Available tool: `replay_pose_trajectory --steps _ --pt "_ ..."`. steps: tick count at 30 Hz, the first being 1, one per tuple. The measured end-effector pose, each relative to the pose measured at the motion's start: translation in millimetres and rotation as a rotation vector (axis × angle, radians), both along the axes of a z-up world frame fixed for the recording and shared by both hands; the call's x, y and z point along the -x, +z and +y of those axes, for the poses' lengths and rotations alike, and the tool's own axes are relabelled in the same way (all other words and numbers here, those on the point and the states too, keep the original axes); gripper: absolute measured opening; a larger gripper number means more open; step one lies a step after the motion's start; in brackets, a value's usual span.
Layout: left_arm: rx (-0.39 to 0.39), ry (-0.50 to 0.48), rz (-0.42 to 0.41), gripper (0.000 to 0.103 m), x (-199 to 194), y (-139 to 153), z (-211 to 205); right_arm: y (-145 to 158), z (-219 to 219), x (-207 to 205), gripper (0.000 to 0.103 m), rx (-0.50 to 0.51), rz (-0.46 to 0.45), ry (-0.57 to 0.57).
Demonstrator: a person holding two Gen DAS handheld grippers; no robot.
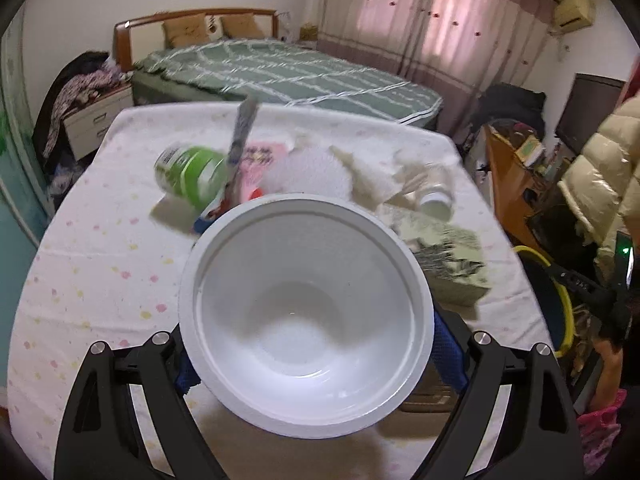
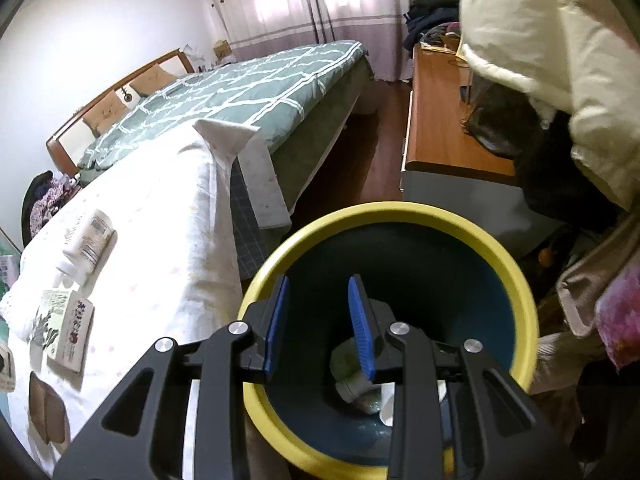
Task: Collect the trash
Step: 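Carry the white bowl with the left tool to the bin and release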
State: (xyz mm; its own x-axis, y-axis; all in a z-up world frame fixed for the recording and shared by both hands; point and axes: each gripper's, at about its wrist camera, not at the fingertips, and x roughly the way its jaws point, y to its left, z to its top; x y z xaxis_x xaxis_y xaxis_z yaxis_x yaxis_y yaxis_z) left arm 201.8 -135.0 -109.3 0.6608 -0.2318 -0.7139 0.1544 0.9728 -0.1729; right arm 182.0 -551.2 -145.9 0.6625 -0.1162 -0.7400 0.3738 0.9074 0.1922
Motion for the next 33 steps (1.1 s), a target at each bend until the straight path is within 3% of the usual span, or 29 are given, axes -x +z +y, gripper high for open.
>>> replay_pose_trajectory --steps 5,10,21,30,33 --pt "0.007 -0.108 -0.026 0.088 10.1 20.3 -35.0 9.7 -5.7 29.3 0.030 0.017 -0.013 -0.025" --pt "0.000 -0.279 -0.038 0.088 11.1 37.6 -101.3 20.4 -21.2 67.5 0.030 0.033 -0.044 -0.083" --pt "-0.016 -0.561 0.005 0.088 21.2 30.6 -253.6 11.4 -49.4 130.1 0.030 0.005 -0.038 -0.160" --pt "-0.032 -0.641 0.047 0.088 12.1 9.2 -329.2 6.3 -56.5 143.5 0.030 -0.017 -0.035 -0.173" --pt "-0.037 -0.653 0.072 0.088 2.7 -1.5 -346.0 6.2 -55.5 143.2 0.035 -0.012 -0.034 -0.176"
